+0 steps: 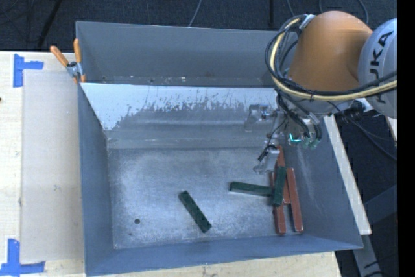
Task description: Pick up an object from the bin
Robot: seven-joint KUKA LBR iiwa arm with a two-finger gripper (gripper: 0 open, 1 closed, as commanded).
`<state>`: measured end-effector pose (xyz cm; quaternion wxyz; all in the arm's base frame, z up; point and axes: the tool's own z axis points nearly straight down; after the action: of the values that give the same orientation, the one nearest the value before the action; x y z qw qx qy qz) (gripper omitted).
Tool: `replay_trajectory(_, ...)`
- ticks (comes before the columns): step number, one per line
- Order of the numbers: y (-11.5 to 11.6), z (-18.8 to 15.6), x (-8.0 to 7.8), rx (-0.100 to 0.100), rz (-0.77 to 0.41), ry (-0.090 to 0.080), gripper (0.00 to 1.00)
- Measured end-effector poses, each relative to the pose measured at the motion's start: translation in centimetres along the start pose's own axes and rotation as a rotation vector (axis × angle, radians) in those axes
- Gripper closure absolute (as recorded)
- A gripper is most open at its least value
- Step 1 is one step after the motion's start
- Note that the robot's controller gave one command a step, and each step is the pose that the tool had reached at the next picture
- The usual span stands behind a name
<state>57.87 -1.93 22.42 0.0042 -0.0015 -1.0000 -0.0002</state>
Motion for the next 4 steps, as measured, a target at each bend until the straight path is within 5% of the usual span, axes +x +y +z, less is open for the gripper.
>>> replay_trajectory(1,-1.9,13.9,0.2,0.0,-0.027,0.001,0.0)
replay_trajectory(2,-1.8,13.4,0.0,0.001,-0.029,-0.007,1.0)
replay_trajectory(3,-4.2,10.7,0.5,0.001,-0.123,-0.011,1.0)
replay_trajectory(4,-2.1,7.1,7.8,0.0,-0.17,-0.004,1.0)
